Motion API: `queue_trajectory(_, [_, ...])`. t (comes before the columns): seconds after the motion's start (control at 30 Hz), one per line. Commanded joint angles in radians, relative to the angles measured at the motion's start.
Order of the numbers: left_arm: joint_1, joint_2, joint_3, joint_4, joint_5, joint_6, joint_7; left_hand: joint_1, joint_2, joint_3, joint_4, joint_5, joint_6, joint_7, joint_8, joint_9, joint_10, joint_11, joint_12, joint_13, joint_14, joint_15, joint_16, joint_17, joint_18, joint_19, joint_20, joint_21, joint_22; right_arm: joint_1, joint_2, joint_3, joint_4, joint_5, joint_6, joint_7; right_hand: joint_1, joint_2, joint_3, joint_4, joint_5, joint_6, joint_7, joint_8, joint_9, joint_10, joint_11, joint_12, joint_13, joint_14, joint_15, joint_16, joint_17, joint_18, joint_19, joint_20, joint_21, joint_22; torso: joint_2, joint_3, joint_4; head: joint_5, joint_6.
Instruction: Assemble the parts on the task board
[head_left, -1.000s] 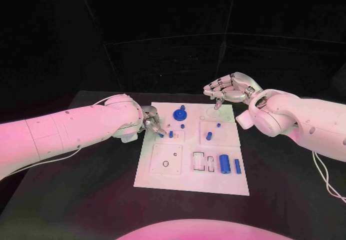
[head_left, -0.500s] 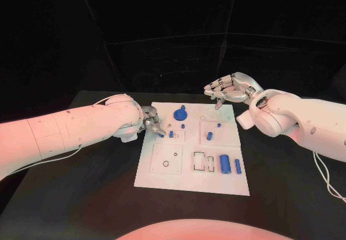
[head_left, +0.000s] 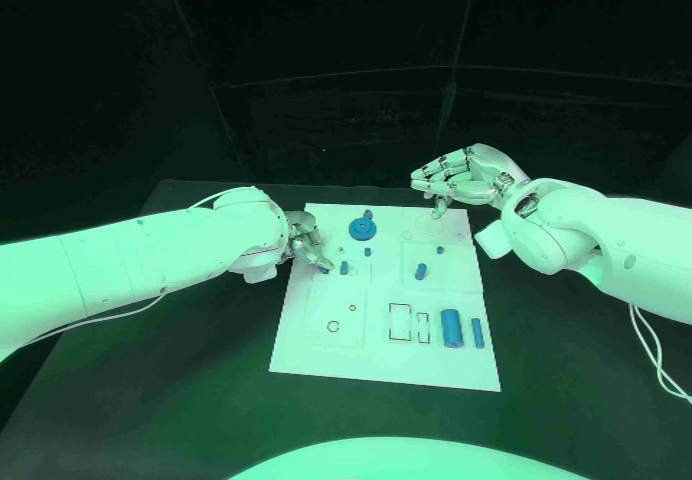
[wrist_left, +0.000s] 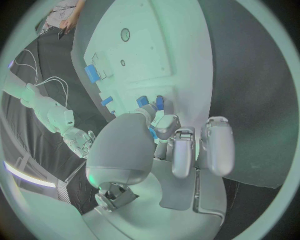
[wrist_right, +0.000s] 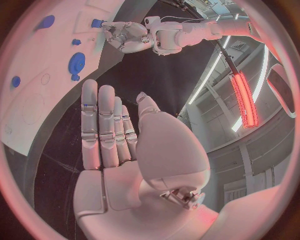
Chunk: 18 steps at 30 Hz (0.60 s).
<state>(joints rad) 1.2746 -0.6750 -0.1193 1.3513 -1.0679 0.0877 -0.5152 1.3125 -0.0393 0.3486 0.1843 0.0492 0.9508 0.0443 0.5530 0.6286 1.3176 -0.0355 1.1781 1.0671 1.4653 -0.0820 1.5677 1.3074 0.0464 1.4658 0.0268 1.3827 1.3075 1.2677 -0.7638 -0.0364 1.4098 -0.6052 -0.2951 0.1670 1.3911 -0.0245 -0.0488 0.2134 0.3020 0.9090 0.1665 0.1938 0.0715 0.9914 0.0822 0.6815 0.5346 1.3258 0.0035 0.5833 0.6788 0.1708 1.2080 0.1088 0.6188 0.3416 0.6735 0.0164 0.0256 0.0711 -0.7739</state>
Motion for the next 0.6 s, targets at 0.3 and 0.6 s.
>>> queue_trajectory(0.3, [-0.002,0.01,-0.003,-0.008,-0.011,0.021,-0.011,-0.119,-0.044,0.004,-0.035,0.001,0.032,-0.015,0.025,0.005,0.022,-0.003,0.025,0.018,0.106,-0.011,0.003,0.263,0.005,0.024,-0.009,0.01,0.057,0.002,0.0,0.001,0.004,-0.001,-0.002,0.008,0.008,-0.001,-0.004,0.001,0.004,-0.004,-0.001,0.005,0.001,-0.009,0.001,0.006,-0.001,0.002,0.002,-0.006,0.001,0.012,0.007,-0.002,-0.006,-0.001,0.0,0.0009,0.0001,-0.001,-0.004])
queue_trajectory(0.6, [-0.001,0.02,-0.003,-0.022,-0.011,0.021,-0.012,-0.189,-0.037,-0.096,0.026,0.002,0.04,-0.016,0.029,0.005,0.028,-0.004,0.036,0.029,0.106,-0.014,0.003,0.263,0.003,0.028,-0.012,0.016,0.066,0.002,-0.001,0.001,0.006,-0.001,-0.003,0.007,0.008,-0.001,-0.004,0.001,0.004,-0.004,-0.001,0.005,0.001,-0.009,0.001,0.006,-0.001,0.002,0.002,-0.006,0.001,0.012,0.007,-0.002,-0.006,-0.001,0.0,0.0005,-0.0001,-0.003,-0.005])
